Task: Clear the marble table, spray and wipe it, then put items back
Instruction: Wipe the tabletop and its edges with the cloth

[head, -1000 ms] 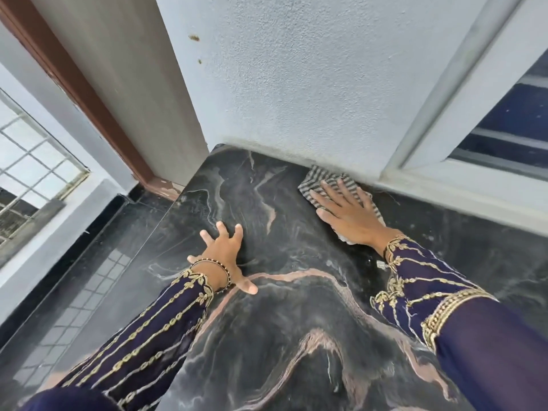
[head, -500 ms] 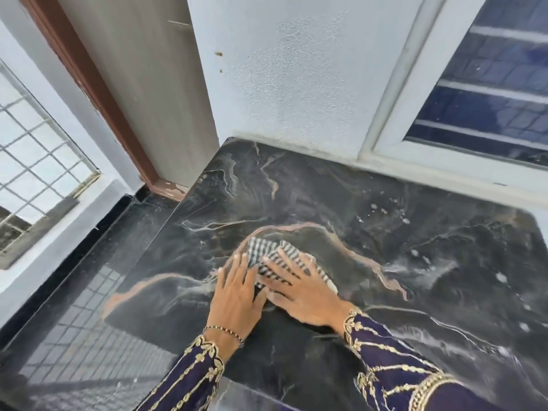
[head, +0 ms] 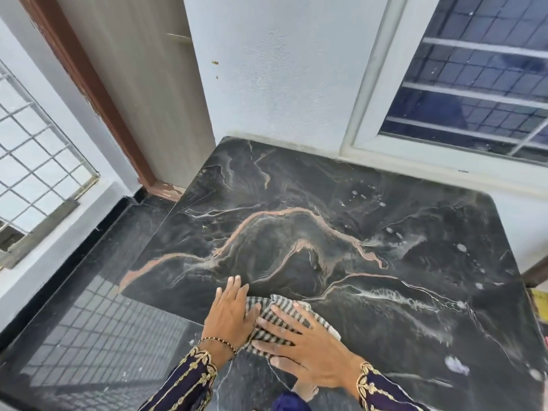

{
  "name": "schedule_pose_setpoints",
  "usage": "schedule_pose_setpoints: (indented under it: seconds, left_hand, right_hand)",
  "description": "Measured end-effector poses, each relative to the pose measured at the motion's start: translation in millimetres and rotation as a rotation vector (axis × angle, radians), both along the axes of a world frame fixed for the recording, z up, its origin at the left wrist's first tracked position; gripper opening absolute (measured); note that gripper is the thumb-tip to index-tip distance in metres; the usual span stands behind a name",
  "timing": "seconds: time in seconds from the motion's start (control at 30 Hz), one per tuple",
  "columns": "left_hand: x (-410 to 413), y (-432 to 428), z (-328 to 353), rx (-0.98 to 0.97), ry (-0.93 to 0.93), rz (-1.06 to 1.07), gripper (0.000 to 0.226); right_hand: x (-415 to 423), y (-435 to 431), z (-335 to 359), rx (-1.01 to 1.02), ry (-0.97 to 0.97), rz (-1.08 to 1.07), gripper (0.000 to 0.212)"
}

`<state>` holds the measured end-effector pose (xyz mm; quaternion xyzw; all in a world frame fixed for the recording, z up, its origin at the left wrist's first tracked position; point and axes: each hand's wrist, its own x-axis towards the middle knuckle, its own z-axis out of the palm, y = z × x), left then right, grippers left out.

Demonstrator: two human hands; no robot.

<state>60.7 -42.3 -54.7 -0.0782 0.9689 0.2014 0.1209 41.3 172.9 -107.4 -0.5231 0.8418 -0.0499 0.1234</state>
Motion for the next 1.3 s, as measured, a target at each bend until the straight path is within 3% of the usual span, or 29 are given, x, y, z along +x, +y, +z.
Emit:
schedule_pose_setpoints:
  seconds: [0.4,0.57,0.67,0.8,0.97,1.3]
  left_hand:
    - [-84,34,-9,0.028,-0.016,-0.123,0.063]
    - [-148,50,-18,0.082,-0.010,-0.110,0.088]
    - [-200,53,-16,-0.003,-0.011,-0.096,0.106]
    - [-268,56,-7,-0.201,-0.156,-0.076,0.133]
    - [-307,61,-8,-0.181,-0.441,-0.036,0.143]
    - [-313,62,-14,-0.192,-0.502,-0.029,0.147]
  right_hand:
    - [-126,42,4,0.074,-0.091,-0.109,0.048]
    - [-217,44,2,0.100,-0.088,-0.155,0.048]
    - [-273,43,0,0.101,-0.057,-0.180,0.049]
    - [-353,38,0,0.110,-0.045,-0.219,0.051]
    - [-438,26,-4,0.101,-0.088,-0.326,0.050]
    - [-463,48,0,0.048,-0.107,-0.416,0.051]
